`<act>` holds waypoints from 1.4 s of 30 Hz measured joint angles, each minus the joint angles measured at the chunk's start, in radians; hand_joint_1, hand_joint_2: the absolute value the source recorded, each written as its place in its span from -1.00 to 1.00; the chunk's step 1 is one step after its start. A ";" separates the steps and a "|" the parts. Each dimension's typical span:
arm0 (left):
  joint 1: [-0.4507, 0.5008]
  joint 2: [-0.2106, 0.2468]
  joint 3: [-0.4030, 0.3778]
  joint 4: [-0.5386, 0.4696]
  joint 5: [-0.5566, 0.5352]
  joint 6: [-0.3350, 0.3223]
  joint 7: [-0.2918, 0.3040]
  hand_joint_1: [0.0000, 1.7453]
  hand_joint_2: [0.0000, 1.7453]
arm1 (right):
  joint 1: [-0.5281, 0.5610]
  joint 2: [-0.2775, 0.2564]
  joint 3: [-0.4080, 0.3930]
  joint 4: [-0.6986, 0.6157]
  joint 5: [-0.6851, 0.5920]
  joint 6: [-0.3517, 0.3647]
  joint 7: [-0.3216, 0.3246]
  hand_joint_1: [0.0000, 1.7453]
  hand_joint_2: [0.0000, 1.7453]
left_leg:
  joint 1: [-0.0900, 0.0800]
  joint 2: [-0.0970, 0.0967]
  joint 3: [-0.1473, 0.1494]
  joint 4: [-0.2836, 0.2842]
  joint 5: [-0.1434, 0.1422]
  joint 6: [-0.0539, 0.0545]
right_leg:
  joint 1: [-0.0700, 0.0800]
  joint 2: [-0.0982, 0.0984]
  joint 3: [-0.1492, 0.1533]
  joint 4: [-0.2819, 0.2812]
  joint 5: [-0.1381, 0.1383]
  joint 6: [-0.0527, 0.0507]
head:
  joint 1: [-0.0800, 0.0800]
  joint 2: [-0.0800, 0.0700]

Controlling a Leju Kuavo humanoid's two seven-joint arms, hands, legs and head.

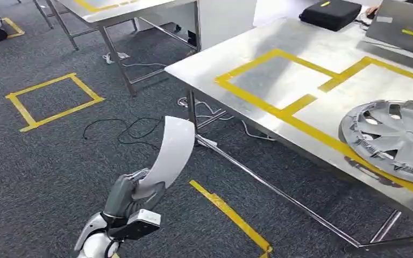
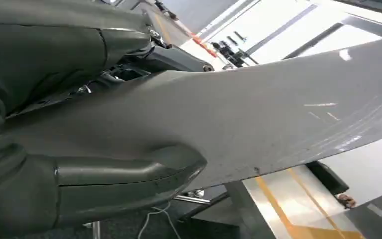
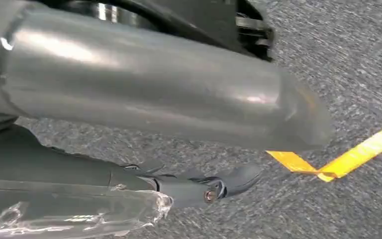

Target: Take the parts from the cabinet and place them on the table.

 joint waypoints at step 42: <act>0.004 -0.002 0.040 -0.001 -0.005 0.059 0.036 1.00 1.00 | 0.009 -0.001 -0.001 0.008 0.041 0.005 -0.008 -1.00 -1.00 | -0.004 -0.006 -0.154 0.210 -0.004 0.002 | 0.015 0.016 0.088 -0.001 -0.071 -0.049 | -0.011 0.000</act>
